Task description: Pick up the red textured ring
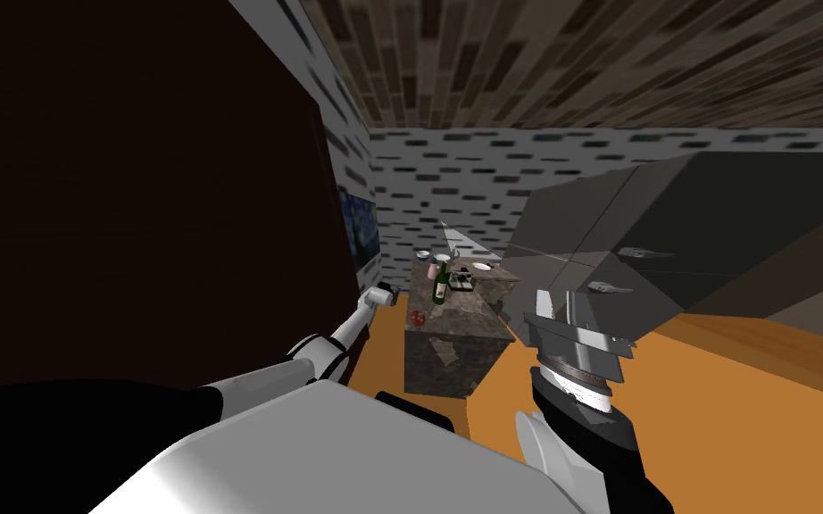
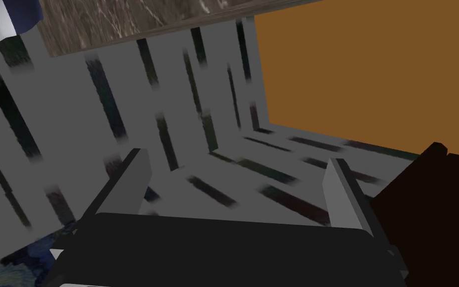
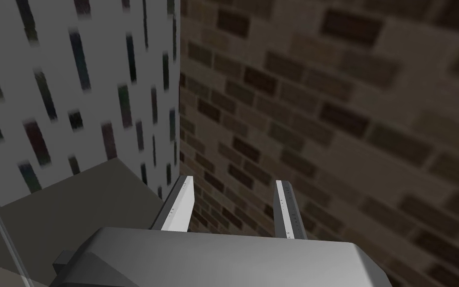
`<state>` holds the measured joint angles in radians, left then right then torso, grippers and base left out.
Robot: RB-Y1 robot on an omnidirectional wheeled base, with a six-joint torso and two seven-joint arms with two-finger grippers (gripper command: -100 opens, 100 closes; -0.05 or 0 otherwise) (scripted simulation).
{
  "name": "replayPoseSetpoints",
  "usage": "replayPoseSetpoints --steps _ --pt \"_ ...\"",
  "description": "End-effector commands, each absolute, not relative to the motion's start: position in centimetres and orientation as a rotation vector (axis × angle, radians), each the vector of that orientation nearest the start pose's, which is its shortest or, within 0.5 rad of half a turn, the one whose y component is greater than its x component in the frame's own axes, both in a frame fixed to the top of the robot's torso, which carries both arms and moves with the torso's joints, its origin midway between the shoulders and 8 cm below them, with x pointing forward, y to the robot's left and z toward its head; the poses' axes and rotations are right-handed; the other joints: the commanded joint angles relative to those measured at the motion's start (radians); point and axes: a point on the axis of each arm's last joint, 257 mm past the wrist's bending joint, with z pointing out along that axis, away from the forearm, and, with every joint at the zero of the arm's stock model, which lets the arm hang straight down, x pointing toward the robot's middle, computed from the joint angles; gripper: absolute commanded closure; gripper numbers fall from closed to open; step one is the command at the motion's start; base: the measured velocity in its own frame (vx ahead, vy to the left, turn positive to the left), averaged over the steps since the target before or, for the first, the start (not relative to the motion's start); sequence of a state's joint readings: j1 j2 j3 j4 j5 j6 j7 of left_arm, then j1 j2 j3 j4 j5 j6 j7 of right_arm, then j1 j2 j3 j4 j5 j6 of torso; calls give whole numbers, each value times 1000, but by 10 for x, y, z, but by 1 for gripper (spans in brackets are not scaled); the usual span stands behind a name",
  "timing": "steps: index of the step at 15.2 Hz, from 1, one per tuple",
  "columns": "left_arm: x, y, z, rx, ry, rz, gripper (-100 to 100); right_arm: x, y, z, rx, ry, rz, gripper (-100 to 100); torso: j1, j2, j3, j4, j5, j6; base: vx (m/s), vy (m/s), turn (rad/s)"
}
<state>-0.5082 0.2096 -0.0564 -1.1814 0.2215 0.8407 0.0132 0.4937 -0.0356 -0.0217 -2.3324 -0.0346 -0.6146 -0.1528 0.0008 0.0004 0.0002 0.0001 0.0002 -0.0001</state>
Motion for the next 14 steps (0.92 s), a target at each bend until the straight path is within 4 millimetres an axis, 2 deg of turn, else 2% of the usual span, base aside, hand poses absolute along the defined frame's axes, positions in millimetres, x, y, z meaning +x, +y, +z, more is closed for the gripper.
replayPoseSetpoints --steps 1,6,7,9,12,14 --pt "603 201 -331 -1644 1920 -749 -100 310 -278 69 556 468 1490 0 0 0 0 0 0 0 -10 15 -60" --pt "595 194 -340 -1688 1996 -673 -100 310 -278 69 556 468 1490 0 0 0 0 0 0 0 -11 14 -54" --pt "596 186 -338 -1695 2032 -651 -100 310 -278 69 556 468 1490 0 0 0 0 0 0 0 -12 13 -64" --pt "592 187 -343 -1710 2049 -626 -100 310 -278 69 556 468 1490 0 0 0 0 0 0 0 -11 12 -51" --pt "587 173 -340 -1729 2129 -566 -100 310 -278 69 556 468 1490 0 0 0 0 0 0 0 -11 12 -66" --pt "582 174 -344 -1747 2150 -531 -100 310 -278 69 556 468 1490 0 0 0 0 0 0 0 -12 11 -49"
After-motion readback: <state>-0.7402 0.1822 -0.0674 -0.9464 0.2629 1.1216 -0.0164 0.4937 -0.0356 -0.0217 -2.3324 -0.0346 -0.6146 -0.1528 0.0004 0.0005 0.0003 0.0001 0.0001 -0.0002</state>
